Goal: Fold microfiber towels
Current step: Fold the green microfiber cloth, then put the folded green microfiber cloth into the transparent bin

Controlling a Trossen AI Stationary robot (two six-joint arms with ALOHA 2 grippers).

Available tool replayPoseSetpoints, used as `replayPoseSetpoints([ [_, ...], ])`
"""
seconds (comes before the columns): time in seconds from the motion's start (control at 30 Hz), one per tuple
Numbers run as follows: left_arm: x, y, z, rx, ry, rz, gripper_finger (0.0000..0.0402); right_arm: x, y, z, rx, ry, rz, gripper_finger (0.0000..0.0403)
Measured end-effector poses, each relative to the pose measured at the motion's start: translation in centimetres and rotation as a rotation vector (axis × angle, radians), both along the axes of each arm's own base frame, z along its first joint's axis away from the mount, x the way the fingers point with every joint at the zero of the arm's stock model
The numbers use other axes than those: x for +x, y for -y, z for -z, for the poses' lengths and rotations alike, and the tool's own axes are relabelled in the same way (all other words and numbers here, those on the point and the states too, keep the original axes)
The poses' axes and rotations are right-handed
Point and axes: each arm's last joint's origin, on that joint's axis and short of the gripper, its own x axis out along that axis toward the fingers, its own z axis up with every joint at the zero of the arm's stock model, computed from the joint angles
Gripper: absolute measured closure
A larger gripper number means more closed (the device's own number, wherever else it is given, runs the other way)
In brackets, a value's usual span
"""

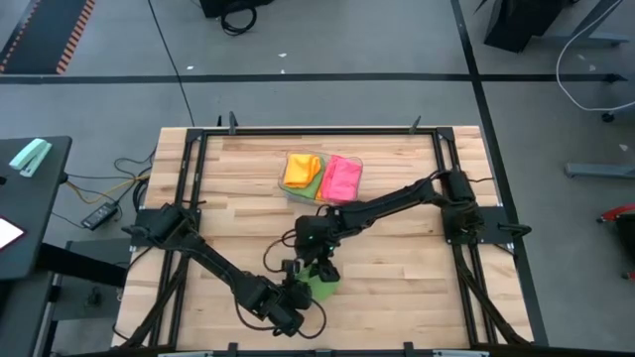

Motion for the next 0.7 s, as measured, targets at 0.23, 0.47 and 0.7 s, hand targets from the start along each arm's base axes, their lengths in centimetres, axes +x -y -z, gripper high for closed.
replayPoseSetpoints([
  [0.23, -0.2, 0.0, 0.2, -0.01, -0.016, -0.027, 0.0383, -1.5, -1.9, -3.1, -0.093, 0.13, -0.14, 0.0226],
  [0.47, -0.4, 0.2, 0.3, -0.016, -0.018, -0.034, 0.0386, -2.6, -5.0, -1.0, -0.182, 0.239, -0.193, 0.0226],
  [0.7, -0.6, 0.4, 0.3, -0.018, -0.018, -0.027, 0.039, -3.2, -4.0, 2.2, -0.12, 0.348, -0.086, 0.0226],
])
